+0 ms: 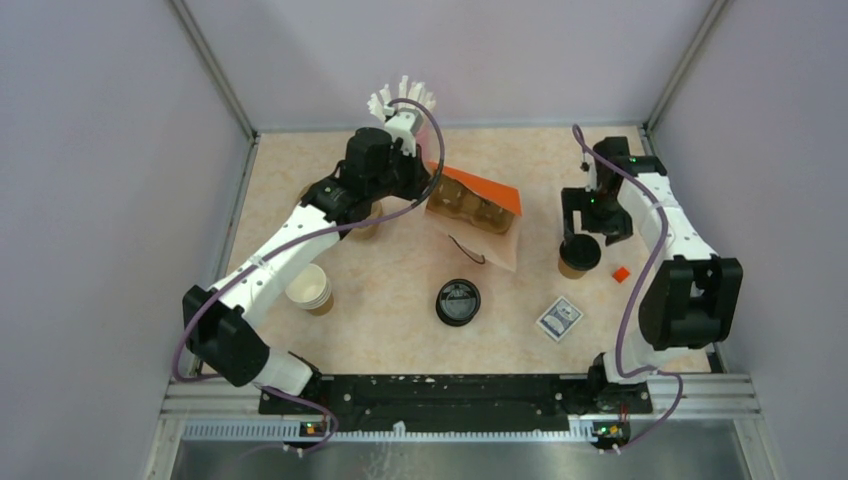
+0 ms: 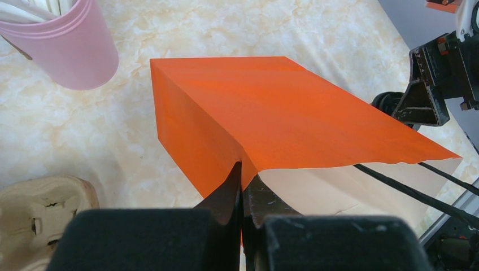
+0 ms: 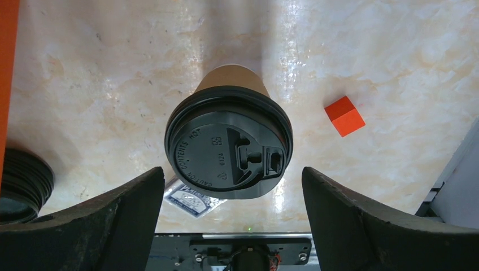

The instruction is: Pack the takeout coffee

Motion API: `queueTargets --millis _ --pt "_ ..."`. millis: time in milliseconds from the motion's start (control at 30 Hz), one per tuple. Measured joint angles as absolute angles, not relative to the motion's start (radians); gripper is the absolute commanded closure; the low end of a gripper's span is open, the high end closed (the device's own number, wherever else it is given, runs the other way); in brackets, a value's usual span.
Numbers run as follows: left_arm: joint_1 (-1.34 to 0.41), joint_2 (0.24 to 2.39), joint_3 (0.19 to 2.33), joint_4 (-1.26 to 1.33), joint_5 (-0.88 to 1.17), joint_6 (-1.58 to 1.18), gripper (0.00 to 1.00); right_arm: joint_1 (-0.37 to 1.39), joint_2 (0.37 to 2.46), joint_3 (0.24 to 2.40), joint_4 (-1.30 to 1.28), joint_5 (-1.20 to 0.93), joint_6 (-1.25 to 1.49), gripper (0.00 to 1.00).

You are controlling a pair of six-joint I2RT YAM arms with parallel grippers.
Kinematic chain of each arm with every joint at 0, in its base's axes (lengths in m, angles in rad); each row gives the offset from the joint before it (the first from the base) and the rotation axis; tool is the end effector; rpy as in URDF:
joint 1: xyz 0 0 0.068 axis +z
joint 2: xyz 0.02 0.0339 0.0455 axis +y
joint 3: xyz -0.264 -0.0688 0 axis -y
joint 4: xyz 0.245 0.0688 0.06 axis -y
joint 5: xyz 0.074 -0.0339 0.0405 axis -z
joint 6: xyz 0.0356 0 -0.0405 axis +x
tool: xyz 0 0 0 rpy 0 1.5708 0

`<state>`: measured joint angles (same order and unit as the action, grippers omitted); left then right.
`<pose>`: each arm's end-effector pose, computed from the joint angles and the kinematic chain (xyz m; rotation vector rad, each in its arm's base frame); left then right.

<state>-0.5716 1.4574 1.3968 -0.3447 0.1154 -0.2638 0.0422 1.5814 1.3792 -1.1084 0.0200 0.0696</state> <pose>0.2827 -0.1867 0.3777 0.3878 1.9954 -0.6504 0.3028 0.0121 0.2812 0.0432 2.8804 -0.0077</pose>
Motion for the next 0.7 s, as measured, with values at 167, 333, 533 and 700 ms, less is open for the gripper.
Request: queueTargets --millis 167,333,533,700 --pt "-0.572 1.458 1.397 -0.345 0.115 -0.264 1.00 0.030 1.591 1.360 -1.106 0.014 0.045 0.11" --pt "-0.572 1.457 1.397 -0.345 0.115 -0.264 1.00 0.030 1.608 1.349 -1.097 0.012 0.032 0.12" --pt "-0.572 1.458 1.397 -0.345 0.115 -0.264 1.00 0.030 1.609 1.349 -1.087 0.009 0.025 0.13" --pt "-0.572 1.458 1.397 -0.345 0.116 -0.265 1.00 0.030 1.609 1.340 -1.071 -0.005 0.026 0.13"
